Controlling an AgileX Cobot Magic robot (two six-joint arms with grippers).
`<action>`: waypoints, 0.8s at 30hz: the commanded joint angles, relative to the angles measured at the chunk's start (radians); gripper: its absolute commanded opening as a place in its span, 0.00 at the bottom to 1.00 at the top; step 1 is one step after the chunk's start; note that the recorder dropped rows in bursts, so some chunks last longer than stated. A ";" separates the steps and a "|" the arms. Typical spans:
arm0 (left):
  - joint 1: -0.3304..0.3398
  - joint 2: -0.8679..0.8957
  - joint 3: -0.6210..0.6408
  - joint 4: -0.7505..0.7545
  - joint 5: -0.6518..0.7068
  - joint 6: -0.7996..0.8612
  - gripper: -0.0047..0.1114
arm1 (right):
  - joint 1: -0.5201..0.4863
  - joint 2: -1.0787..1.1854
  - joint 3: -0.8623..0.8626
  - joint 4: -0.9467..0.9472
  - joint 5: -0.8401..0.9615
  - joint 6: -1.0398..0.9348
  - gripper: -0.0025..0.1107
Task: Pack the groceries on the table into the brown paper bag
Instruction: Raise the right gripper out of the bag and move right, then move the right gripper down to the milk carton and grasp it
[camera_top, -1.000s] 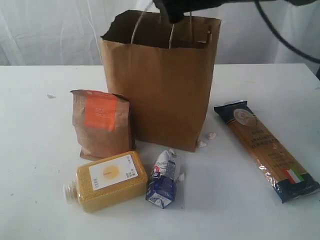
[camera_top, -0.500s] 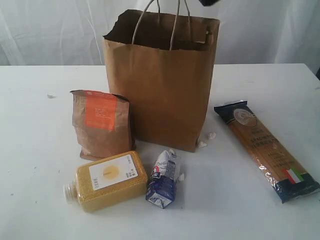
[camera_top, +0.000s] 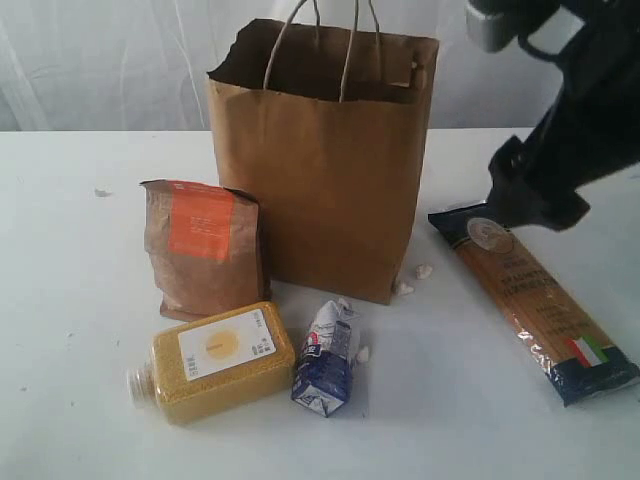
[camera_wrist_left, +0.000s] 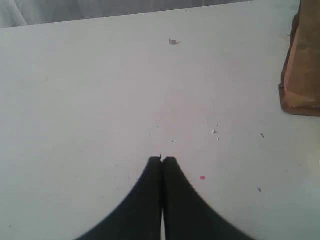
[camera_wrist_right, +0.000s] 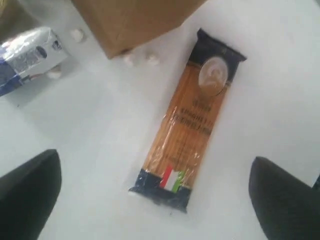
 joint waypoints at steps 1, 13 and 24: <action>-0.005 -0.004 0.001 0.000 -0.002 0.002 0.04 | 0.004 -0.006 0.112 0.004 -0.017 0.056 0.82; -0.005 -0.004 0.001 0.000 -0.002 0.002 0.04 | 0.004 -0.006 0.376 0.004 -0.307 0.184 0.57; -0.005 -0.004 0.001 0.000 -0.002 0.002 0.04 | 0.004 -0.006 0.416 0.100 -0.344 0.178 0.19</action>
